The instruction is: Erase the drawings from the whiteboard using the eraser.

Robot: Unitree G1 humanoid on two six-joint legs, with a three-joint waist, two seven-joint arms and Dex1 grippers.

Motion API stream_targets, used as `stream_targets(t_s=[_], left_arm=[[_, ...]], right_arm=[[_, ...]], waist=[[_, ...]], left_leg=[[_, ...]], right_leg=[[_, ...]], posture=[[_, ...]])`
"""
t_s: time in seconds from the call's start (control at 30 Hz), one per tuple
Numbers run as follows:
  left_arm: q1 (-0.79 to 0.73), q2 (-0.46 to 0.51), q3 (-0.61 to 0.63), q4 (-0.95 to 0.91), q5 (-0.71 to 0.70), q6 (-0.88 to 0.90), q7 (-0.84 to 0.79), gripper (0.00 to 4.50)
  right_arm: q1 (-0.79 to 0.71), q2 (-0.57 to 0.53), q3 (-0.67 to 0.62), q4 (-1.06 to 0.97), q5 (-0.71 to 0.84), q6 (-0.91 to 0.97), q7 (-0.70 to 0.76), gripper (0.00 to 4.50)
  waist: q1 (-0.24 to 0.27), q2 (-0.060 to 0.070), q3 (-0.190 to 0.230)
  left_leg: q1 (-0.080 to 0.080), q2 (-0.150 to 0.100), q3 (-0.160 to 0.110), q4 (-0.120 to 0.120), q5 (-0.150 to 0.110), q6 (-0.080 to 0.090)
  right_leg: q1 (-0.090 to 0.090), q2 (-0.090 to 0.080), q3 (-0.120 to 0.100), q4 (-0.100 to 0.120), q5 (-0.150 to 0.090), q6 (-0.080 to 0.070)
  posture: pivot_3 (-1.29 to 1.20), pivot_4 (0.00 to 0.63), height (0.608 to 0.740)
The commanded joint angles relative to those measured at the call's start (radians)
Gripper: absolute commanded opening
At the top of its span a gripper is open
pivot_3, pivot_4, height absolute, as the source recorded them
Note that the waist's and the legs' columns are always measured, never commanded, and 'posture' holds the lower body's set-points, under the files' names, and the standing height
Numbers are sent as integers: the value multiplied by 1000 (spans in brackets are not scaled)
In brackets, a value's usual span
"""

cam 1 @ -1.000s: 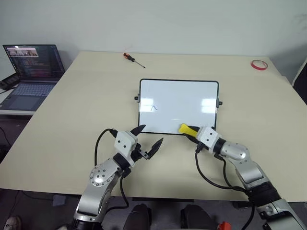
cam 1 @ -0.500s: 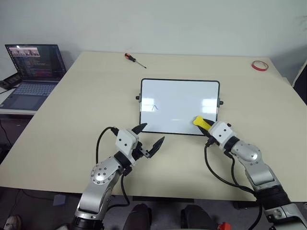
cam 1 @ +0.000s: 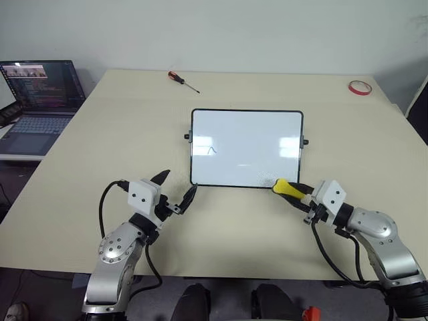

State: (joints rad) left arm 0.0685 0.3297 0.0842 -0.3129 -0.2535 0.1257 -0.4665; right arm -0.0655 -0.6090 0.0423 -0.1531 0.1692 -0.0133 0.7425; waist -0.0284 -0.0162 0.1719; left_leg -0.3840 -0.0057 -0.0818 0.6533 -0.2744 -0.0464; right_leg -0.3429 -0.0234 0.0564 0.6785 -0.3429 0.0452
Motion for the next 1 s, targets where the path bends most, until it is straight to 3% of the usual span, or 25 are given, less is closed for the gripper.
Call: stream_targets(t_s=[0.03,0.17,0.43,0.73,1.0], left_arm=[[-13,-3,-6,-26,-4,-13,1,4500],[-18,-6,-13,-29,-3,-8,3,4500],[-32,-10,-20,-50,-1,15,25,4500],[-26,11,14,-57,4,23,48,4500],[-2,1,11,-65,14,13,63,4500]], right_arm=[[-26,9,0,-5,-10,-35,5,1065],[-59,28,10,9,-24,-42,-1,1065],[-295,182,88,167,-140,-86,-107,1065],[-622,352,188,536,-232,-189,-136,1065],[-817,479,221,843,-298,-249,-193,1065]], waist=[[0,0,0],[-1,0,1],[-3,-2,2],[-5,-2,2],[-7,-2,2]], left_leg=[[0,0,0,0,0,0],[1,0,1,-2,0,0],[2,1,3,-6,0,-1],[0,1,6,-7,1,-2],[0,2,7,-7,1,-2]], right_leg=[[0,0,0,0,0,0],[-1,0,1,0,0,0],[-3,1,4,0,0,0],[-10,1,5,2,0,0],[-11,1,5,2,0,0]], posture=[[0,150,740],[0,150,740],[0,150,740],[0,150,740],[0,150,740]])
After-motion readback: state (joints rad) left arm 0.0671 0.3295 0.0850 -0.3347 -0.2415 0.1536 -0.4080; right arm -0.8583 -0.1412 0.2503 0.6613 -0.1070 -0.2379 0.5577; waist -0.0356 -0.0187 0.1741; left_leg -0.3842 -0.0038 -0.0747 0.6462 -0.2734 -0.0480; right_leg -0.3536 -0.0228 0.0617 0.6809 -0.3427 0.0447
